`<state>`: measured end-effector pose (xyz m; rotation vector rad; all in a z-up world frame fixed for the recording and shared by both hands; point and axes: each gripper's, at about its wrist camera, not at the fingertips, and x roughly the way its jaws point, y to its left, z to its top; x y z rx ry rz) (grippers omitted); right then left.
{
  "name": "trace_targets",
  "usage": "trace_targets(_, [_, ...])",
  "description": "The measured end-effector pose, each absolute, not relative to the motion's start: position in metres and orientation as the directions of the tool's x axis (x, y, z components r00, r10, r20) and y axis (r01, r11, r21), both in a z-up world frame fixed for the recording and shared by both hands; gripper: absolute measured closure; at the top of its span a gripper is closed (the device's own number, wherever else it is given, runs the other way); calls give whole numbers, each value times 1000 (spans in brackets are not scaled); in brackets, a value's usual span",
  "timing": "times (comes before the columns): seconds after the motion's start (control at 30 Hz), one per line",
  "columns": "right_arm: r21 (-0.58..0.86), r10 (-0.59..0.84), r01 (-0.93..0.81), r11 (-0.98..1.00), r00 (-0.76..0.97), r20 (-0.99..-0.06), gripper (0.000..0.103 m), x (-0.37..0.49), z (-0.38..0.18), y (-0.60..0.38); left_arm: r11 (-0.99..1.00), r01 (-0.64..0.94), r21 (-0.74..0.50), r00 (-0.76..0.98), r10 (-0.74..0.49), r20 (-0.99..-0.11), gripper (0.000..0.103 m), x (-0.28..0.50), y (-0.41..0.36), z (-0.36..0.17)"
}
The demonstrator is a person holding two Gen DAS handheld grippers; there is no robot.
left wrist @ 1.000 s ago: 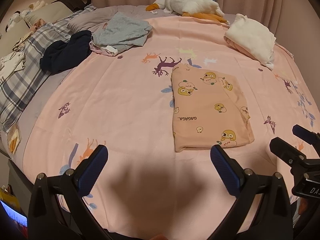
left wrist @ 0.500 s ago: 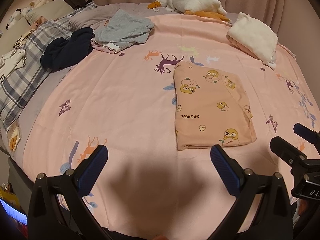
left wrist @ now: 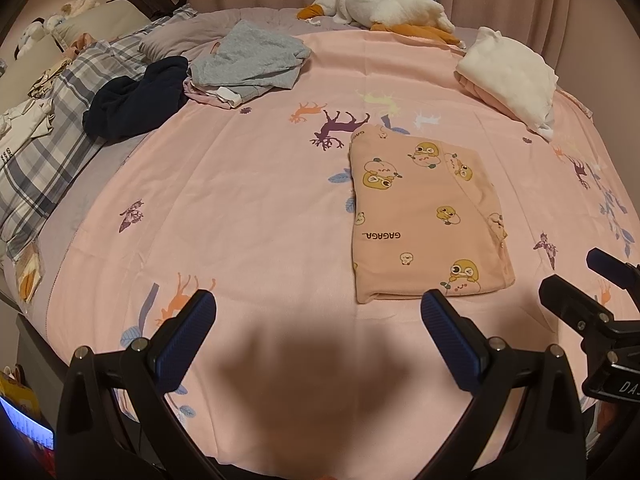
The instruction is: Fold small clothes
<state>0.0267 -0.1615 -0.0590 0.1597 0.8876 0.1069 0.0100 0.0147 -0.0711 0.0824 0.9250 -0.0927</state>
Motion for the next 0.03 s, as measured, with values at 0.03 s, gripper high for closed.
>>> trace_targets(0.03, [184,160,-28,983,628,-762,1,27,-59,-161,993,115,30,599,-45,-799,0,10,15,-71])
